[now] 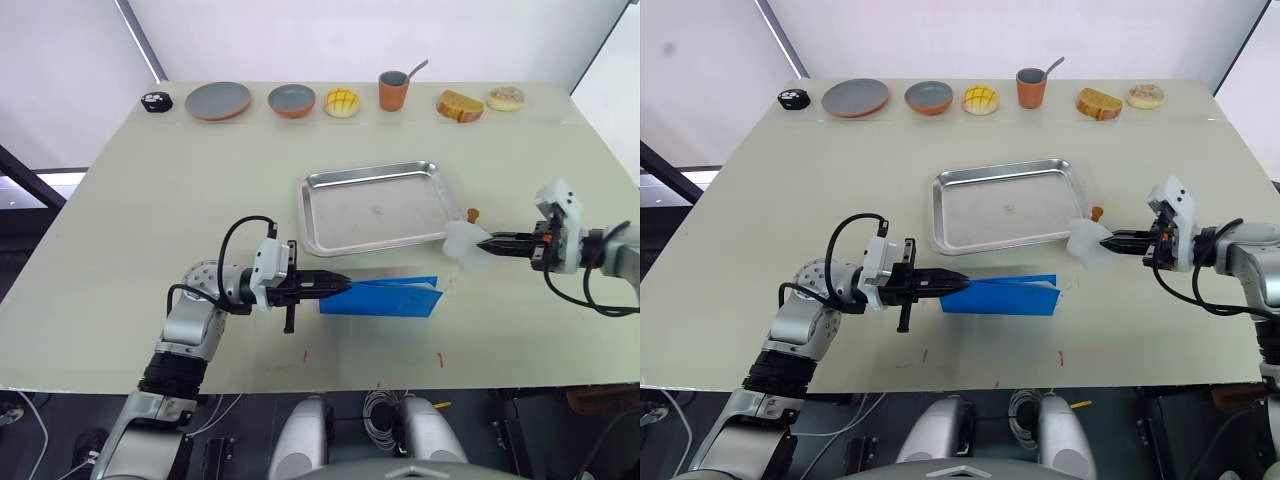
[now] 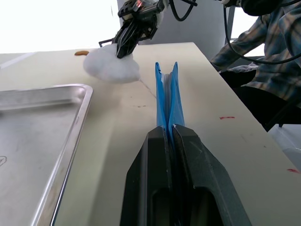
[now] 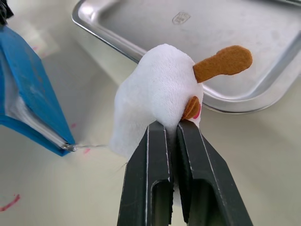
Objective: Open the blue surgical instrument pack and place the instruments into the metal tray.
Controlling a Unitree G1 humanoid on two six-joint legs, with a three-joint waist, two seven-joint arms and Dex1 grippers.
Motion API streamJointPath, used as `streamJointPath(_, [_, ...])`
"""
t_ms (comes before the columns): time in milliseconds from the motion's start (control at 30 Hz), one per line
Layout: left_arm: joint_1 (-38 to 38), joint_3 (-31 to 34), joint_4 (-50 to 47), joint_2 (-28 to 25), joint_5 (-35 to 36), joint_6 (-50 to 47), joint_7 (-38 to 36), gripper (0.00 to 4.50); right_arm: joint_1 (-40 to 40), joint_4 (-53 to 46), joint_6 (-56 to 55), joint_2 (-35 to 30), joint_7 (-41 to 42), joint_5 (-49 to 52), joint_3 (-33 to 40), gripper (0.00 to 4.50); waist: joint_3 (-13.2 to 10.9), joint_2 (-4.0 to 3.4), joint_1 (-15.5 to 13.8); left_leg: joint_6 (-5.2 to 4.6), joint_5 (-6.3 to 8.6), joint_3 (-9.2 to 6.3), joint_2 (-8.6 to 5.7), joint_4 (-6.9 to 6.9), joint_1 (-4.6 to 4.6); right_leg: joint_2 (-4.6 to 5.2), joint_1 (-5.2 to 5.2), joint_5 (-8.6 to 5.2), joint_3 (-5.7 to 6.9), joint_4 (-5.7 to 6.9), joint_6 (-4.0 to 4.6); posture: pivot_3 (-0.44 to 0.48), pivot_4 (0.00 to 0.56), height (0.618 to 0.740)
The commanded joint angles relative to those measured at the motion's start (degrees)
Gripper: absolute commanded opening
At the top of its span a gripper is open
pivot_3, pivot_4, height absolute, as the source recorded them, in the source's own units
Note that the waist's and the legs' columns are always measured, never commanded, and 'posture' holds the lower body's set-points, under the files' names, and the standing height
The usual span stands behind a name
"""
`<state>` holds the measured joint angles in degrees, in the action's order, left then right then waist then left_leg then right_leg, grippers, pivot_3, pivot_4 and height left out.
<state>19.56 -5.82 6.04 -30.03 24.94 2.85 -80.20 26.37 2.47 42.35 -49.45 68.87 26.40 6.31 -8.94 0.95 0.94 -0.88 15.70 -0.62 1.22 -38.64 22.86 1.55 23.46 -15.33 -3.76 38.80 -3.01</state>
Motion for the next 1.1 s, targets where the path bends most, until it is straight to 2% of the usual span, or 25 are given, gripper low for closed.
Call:
streamJointPath(33, [0.0,-0.1,-0.6,-0.8,-0.6,0.0,-0.3,0.00,1.5,-4.4,3.5,-1.5,-1.0,6.5,7.5,0.09,0.0,0.00,0.0,0.00,0.00,0.00,0.00,0.00,0.00,0.00,0.00,0.00,0.00,0.00,0.00,0.000,0.150,0.740])
streamJointPath(200, [0.1,-0.3,-0.3,-0.8,-0.8,0.1,-0.5,0.00,3.9,-7.9,9.8,0.1,-3.0,15.4,11.3,0.09,0.0,-0.01,0.0,0.00,0.00,-0.02,0.00,0.00,0.01,0.00,0.00,0.00,0.00,0.00,0.00,0.000,0.150,0.740])
streamJointPath(433, [0.1,-0.6,0.2,-0.8,-1.3,0.6,-0.7,0.00,9.3,-11.9,14.3,3.4,-7.8,24.2,11.9,0.09,0.0,-0.01,-0.1,0.00,0.00,-0.02,0.01,0.00,0.02,0.00,0.00,0.00,0.01,0.00,0.00,0.000,0.150,0.740])
streamJointPath(733, [0.8,-1.0,1.9,-0.4,-1.7,1.4,-0.6,0.00,17.0,-17.2,12.7,9.1,-11.5,24.1,2.8,0.09,0.0,-0.02,0.0,0.00,0.00,-0.03,0.02,0.00,0.03,0.01,0.00,0.00,0.02,-0.01,0.00,0.000,0.150,0.740])
streamJointPath(1100, [1.0,-1.1,2.9,-0.1,-1.7,2.1,-0.5,0.00,17.0,-20.1,9.0,17.5,-14.7,21.0,-6.4,0.09,0.0,-0.02,0.0,0.00,0.00,-0.08,0.02,0.00,0.05,0.03,0.01,0.00,0.06,0.00,0.00,0.000,0.150,0.740])
